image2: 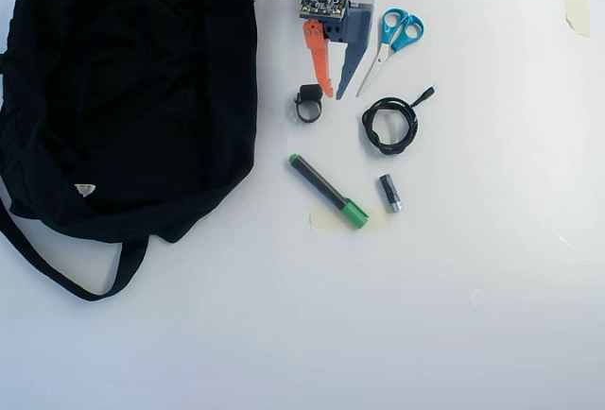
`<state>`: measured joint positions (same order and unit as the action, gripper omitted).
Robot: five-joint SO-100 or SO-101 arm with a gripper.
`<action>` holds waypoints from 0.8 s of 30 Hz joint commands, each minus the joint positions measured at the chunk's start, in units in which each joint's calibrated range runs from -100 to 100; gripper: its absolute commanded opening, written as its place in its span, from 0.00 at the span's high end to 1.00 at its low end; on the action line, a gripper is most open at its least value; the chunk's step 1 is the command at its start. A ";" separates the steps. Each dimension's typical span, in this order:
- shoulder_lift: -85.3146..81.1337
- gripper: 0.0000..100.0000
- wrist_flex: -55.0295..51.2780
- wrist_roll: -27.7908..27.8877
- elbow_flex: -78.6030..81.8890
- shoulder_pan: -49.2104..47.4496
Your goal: Put the bike light into the black bag
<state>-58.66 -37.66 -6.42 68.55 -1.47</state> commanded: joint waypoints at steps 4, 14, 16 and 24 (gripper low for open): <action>5.38 0.97 1.39 -0.03 -11.68 0.27; 14.01 0.97 4.75 -0.03 -23.27 0.42; 15.17 0.97 6.04 -0.03 -24.44 0.42; 18.24 0.97 13.71 0.02 -25.16 0.42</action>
<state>-41.22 -27.95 -6.42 46.46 -1.40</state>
